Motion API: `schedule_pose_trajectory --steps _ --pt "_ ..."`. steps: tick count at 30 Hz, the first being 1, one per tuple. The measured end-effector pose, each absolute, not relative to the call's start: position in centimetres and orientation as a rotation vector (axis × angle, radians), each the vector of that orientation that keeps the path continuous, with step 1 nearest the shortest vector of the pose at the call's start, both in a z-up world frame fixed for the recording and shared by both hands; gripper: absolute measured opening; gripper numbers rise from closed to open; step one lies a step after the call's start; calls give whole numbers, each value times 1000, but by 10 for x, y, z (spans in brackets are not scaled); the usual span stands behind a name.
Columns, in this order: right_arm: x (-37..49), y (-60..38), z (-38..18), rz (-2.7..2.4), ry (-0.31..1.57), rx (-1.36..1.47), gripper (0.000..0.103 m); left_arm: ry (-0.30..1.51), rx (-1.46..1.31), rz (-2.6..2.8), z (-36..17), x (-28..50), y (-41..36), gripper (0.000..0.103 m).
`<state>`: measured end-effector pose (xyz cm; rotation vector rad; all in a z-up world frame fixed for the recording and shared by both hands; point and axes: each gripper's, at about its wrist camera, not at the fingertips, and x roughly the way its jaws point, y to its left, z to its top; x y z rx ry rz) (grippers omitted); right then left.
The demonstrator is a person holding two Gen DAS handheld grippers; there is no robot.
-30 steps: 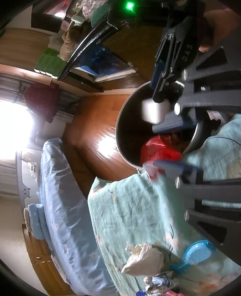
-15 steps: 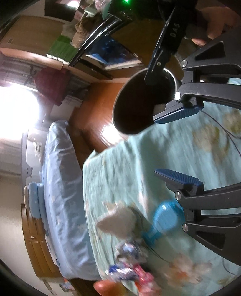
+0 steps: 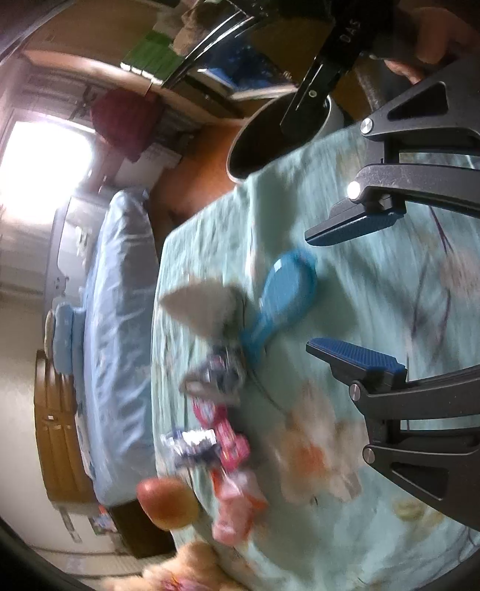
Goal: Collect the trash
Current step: 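Grasp the crumpled white tissue with the right tool while the left tool grasps the crumpled grey wrapper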
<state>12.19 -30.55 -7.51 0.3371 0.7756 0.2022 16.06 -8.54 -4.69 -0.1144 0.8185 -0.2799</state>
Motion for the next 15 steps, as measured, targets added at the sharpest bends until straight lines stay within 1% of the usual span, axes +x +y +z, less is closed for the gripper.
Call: schedule_pose_trajectory --steps 5,9,15 --pt "130 -282 -81 261 819 338 79 825 -137 -229 -48 157 -60 51" --pt "131 -265 -81 278 817 302 79 834 -158 -199 -49 159 -43 51" --pt "144 -251 -77 298 826 285 79 837 -168 -181 -50 170 -34 51"
